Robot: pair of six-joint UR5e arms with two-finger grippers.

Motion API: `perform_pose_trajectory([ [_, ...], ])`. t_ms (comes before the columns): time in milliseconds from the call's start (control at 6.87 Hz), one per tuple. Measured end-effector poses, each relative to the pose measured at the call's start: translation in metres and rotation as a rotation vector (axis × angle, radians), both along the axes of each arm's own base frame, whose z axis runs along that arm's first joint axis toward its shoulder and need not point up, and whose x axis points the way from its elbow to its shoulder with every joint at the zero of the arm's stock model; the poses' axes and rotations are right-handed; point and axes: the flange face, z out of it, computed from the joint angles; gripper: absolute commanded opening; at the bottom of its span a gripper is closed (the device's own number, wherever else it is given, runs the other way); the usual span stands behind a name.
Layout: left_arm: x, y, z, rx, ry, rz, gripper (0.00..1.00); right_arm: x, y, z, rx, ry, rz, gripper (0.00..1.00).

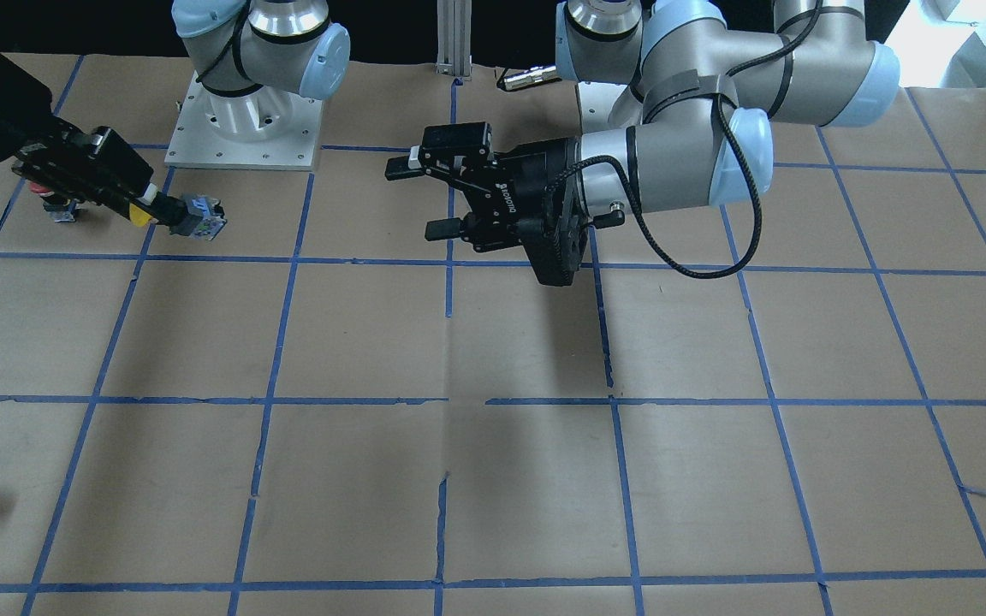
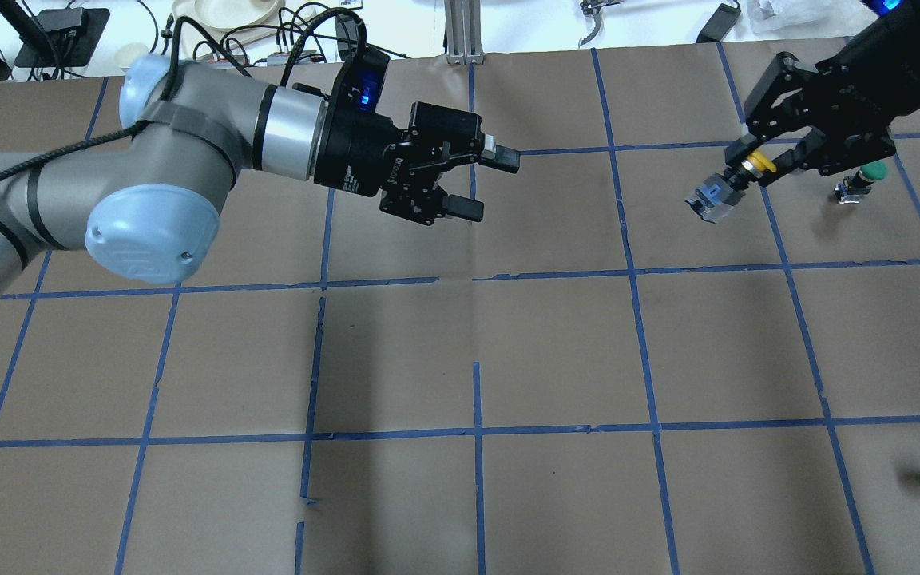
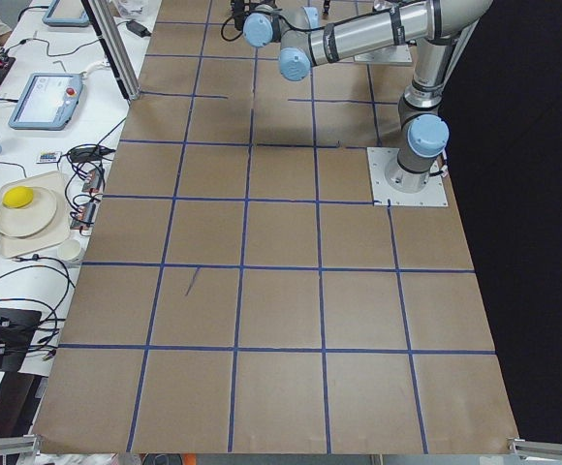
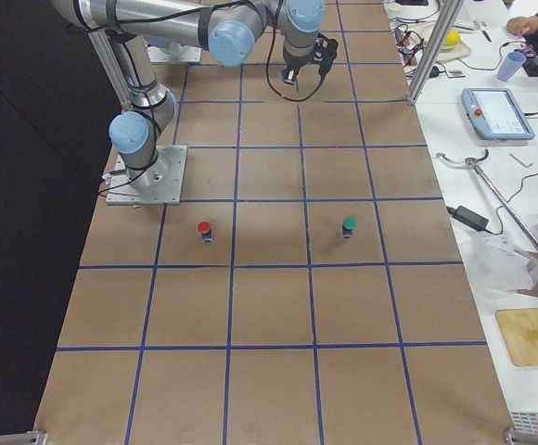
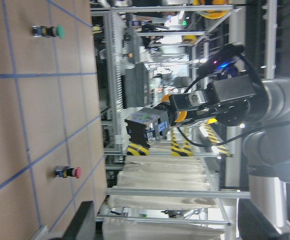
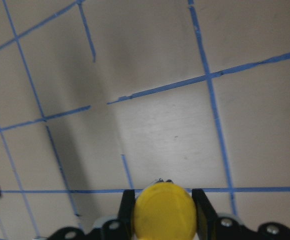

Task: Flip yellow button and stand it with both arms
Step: 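Carry the button with the right gripper away while the left gripper withdraws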

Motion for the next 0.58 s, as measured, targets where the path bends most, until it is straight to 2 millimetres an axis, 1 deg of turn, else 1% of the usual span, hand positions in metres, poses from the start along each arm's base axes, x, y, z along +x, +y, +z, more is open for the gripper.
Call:
perform_pose_trajectory([
  [146,0.009,-0.005,0.021,-0.025,-0.175,0.015,1.0,-0.013,0.001,-0.003,-0.043,0.086,0.145,0.24],
  [291,0.019,-0.005,0.041,-0.024,-0.323,0.027,1.0,-0.025,0.0,-0.008,-0.07,0.16,0.223,0.24],
  [437,0.031,-0.003,0.055,-0.016,-0.506,0.024,1.0,-0.041,-0.001,-0.021,-0.082,0.212,0.247,0.24],
  [583,0.047,-0.001,0.063,-0.024,-0.709,0.014,1.0,-0.071,0.001,-0.044,-0.076,0.251,0.21,0.25],
])
